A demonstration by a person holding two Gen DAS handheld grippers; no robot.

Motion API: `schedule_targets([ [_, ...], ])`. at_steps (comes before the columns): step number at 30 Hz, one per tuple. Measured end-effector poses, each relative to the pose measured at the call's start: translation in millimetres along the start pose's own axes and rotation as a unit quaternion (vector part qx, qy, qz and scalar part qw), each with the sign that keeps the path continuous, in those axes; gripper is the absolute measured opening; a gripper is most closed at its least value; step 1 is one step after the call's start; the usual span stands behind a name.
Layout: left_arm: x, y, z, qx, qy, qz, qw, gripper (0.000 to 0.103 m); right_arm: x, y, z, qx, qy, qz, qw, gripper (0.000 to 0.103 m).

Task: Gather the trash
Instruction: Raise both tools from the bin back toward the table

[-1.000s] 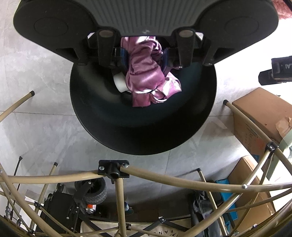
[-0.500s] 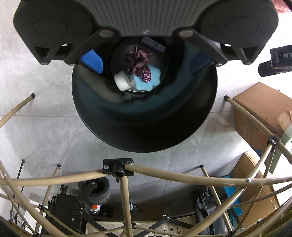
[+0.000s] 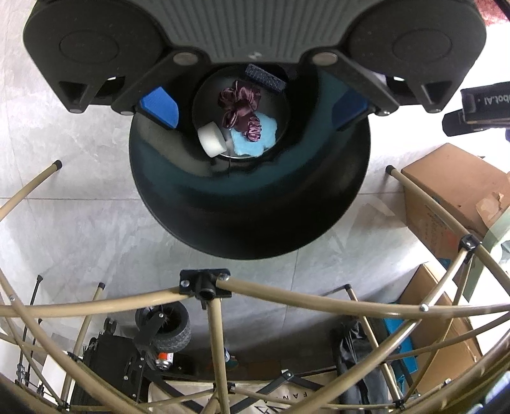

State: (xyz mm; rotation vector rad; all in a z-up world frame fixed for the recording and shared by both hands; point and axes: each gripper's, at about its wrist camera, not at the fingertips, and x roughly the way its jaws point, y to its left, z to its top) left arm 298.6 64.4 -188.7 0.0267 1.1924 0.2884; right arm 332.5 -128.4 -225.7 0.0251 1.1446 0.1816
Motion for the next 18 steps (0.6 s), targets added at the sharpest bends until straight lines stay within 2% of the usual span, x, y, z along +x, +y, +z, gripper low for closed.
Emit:
schedule_targets([
  [18,-45.3,10.8,4.2,-0.016,-0.068,-0.023,0.9973,0.102,-69.9,-11.8,4.3,-0.009,-0.088,0.003,0.996,0.103],
])
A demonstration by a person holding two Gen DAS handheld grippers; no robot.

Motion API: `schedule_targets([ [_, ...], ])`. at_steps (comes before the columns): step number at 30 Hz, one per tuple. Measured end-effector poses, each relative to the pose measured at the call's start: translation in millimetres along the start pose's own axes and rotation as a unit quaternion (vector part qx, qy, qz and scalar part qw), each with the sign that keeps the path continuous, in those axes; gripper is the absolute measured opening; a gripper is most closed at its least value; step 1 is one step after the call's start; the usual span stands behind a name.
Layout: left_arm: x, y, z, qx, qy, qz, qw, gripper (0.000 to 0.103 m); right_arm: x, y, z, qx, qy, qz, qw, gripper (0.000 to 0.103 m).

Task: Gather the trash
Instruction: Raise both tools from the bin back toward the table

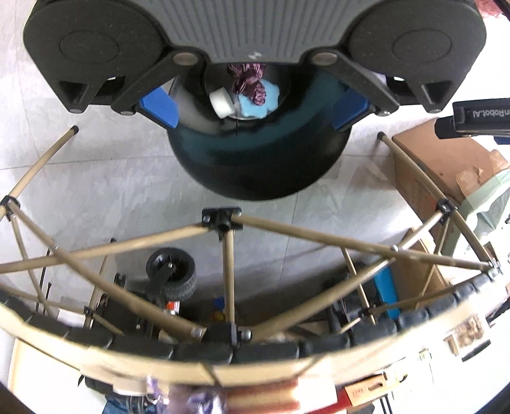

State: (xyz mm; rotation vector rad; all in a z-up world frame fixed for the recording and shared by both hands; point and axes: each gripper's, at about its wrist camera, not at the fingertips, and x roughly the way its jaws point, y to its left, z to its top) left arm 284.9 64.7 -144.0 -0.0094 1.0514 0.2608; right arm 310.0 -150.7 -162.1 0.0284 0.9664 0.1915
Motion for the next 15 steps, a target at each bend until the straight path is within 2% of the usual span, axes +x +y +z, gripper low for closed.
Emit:
schedule_targets([
  [8,-20.2,-2.1,2.5,-0.001,-0.040,-0.010,0.9992,0.102,-20.7,-9.9,1.0,0.003,-0.026,0.003,1.000,0.103],
  [15,-51.5,-7.7,5.8,0.004,-0.097,-0.031,0.9948,0.102,-54.2,-18.0,5.2,0.000,-0.067,0.027,0.997,0.103],
])
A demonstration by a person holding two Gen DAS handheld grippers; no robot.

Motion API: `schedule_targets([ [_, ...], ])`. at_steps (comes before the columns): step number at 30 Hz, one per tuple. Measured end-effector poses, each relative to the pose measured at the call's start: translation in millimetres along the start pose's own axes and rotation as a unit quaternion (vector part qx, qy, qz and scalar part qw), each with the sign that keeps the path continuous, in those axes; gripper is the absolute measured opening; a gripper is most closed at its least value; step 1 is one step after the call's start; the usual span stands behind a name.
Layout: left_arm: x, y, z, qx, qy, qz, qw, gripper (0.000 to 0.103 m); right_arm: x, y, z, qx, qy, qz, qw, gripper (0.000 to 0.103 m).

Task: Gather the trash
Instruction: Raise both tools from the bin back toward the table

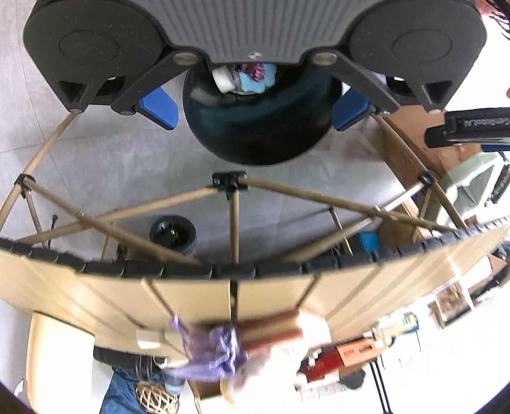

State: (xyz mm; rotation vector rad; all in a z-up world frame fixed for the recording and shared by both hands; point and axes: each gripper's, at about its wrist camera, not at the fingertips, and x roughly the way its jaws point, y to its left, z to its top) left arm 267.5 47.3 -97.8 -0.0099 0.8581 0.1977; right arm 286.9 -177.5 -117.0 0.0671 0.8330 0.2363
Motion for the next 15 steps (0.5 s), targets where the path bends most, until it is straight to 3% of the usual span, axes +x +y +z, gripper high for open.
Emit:
schedule_targets([
  [15,-48.0,-32.8,20.2,0.012,-0.111,-0.040,0.9930,0.103,-68.7,-26.4,28.6,0.010,-0.128,0.008,0.992,0.103],
])
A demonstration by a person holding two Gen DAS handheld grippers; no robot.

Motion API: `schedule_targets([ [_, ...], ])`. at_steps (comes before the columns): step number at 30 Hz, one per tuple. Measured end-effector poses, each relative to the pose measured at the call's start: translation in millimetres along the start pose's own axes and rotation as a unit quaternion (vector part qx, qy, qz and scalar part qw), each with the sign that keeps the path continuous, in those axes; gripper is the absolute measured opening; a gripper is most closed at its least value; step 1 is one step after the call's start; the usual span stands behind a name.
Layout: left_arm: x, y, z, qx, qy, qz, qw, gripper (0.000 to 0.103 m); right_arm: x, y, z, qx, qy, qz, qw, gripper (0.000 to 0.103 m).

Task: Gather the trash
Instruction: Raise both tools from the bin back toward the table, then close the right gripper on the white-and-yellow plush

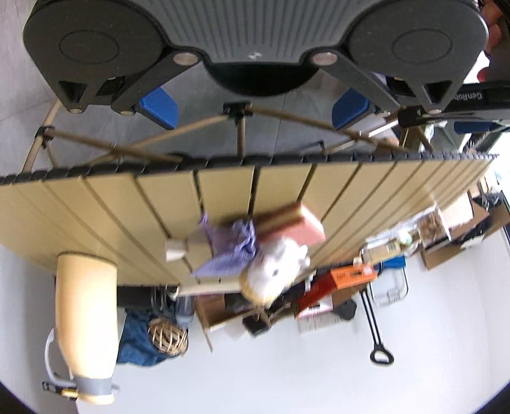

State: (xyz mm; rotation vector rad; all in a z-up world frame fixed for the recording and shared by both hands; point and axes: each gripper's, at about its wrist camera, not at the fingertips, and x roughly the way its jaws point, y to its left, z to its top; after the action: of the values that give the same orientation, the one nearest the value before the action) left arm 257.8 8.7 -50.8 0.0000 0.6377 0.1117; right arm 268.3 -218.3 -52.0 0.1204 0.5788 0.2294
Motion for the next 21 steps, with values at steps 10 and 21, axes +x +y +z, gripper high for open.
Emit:
schedule_targets([
  [10,2.3,-18.5,23.3,-0.012,-0.051,-0.022,0.9984,0.103,-10.0,-4.2,26.1,-0.016,-0.091,0.004,0.996,0.103],
  [21,28.0,-0.3,63.9,-0.056,-0.092,0.017,0.9940,0.103,29.0,6.1,66.5,-0.007,-0.135,-0.009,0.991,0.103],
])
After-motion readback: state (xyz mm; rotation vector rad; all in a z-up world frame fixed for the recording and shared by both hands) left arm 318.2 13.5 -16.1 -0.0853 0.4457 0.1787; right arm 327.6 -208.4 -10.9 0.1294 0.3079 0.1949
